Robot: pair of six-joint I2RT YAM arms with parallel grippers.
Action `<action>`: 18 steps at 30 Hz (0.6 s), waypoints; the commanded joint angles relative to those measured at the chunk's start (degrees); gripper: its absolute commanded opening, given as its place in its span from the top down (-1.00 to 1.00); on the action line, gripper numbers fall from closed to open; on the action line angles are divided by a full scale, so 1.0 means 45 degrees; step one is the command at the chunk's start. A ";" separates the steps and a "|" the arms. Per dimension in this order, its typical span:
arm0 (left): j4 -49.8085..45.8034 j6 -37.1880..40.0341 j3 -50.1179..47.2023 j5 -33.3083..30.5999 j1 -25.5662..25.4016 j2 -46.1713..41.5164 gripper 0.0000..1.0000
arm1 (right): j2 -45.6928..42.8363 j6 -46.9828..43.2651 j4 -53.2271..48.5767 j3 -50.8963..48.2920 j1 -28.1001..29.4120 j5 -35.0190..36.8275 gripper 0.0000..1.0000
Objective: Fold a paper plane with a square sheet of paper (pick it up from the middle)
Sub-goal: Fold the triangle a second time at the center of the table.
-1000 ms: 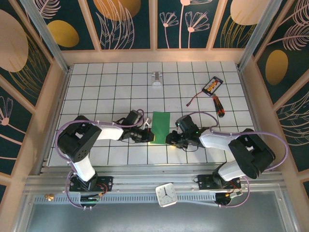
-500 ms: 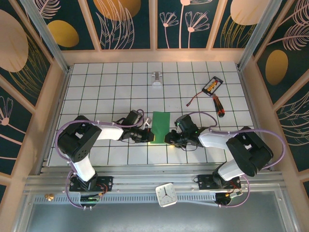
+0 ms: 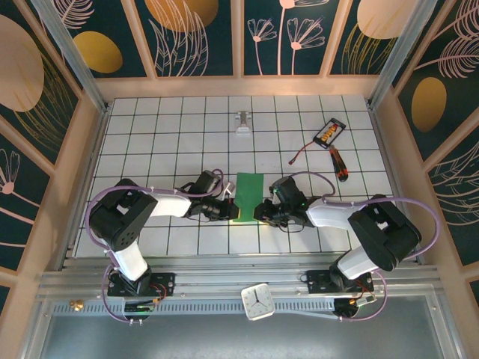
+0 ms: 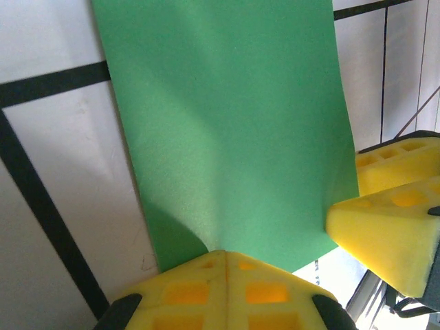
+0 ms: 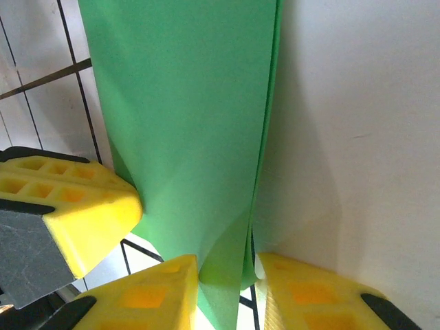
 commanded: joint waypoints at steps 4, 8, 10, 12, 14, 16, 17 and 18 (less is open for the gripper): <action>-0.0583 0.0307 -0.0242 0.0013 -0.0018 0.0277 1.00 | -0.0214 -0.0556 -0.0954 0.0580 -0.0024 0.0546 0.44; -0.0607 0.0325 -0.0220 0.0009 -0.0022 0.0311 1.00 | -0.0192 -0.0687 -0.1163 0.0705 -0.0065 0.0618 0.48; -0.0650 0.0335 -0.0206 0.0017 -0.0013 0.0283 1.00 | -0.0166 -0.0714 -0.1247 0.0775 -0.0083 0.0625 0.49; -0.0666 0.0342 -0.0199 0.0023 -0.0025 0.0272 1.00 | -0.0174 -0.0774 -0.1397 0.0823 -0.0103 0.0693 0.51; -0.0682 0.0338 -0.0221 -0.0003 -0.0026 0.0278 1.00 | -0.0220 -0.0774 -0.1438 0.0844 -0.0134 0.0713 0.53; -0.0687 0.0349 -0.0192 -0.0014 -0.0025 0.0279 1.00 | -0.0250 -0.0748 -0.1513 0.0864 -0.0132 0.0693 0.53; -0.0685 0.0356 -0.0189 -0.0007 -0.0028 0.0302 1.00 | -0.0268 -0.0750 -0.1555 0.0883 -0.0132 0.0693 0.53; -0.0685 0.0364 -0.0202 -0.0012 -0.0017 0.0311 1.00 | -0.0286 -0.0740 -0.1572 0.0883 -0.0138 0.0684 0.53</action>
